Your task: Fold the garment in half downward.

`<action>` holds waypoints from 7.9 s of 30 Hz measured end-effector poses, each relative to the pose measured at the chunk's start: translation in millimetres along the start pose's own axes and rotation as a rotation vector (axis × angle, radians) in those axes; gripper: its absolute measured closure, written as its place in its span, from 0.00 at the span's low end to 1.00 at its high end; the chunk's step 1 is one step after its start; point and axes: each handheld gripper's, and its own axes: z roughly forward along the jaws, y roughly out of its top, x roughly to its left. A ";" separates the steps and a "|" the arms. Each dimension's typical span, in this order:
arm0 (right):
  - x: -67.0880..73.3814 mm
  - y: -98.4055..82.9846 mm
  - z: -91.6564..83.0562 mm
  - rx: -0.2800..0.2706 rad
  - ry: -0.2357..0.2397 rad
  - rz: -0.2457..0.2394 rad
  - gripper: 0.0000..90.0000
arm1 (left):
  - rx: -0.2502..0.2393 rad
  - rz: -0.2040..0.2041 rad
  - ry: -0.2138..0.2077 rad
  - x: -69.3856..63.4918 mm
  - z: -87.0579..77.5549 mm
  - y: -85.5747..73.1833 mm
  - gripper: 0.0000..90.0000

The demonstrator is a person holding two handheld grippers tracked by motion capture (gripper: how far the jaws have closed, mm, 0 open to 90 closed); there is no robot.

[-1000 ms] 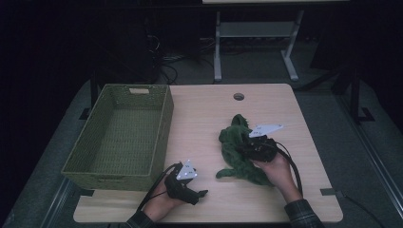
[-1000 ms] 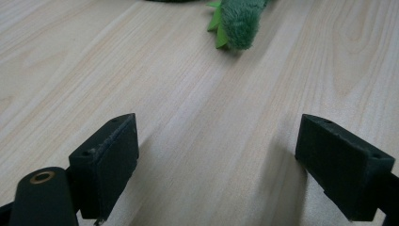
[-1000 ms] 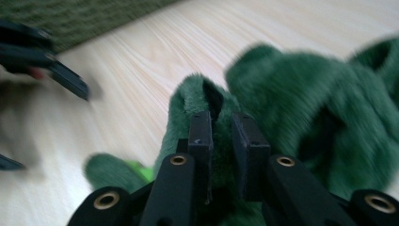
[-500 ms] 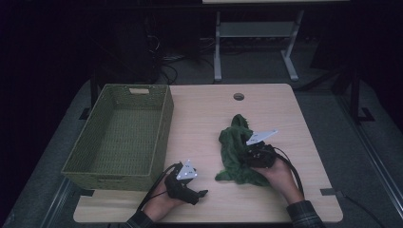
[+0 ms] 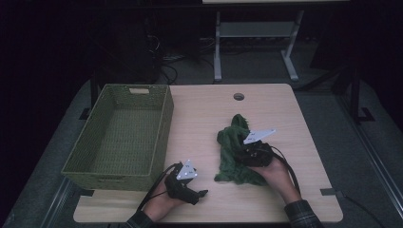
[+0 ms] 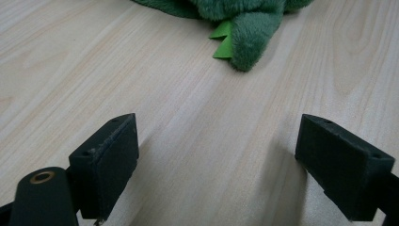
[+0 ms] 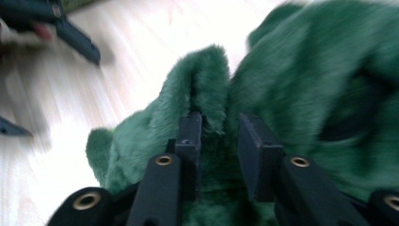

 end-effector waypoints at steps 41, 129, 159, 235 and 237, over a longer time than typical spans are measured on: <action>-0.2 -40.6 -59.9 -0.021 -0.101 0.044 0.76 | 0.000 0.002 0.000 0.2 0.1 0.1 0.15; -0.5 -2.2 -23.3 -0.067 -0.071 0.016 0.76 | 0.000 0.003 -0.001 0.4 0.5 0.5 0.15; -13.0 -20.1 -51.4 -0.076 -0.169 0.092 0.67 | 0.015 -0.007 -0.016 2.6 0.4 12.7 0.26; -98.6 75.8 15.1 -0.071 -0.184 0.154 0.55 | -0.008 0.057 -0.244 35.2 93.9 108.7 1.00; -102.0 77.2 19.3 -0.051 -0.173 0.159 0.55 | -0.008 0.057 -0.244 35.2 93.9 108.8 1.00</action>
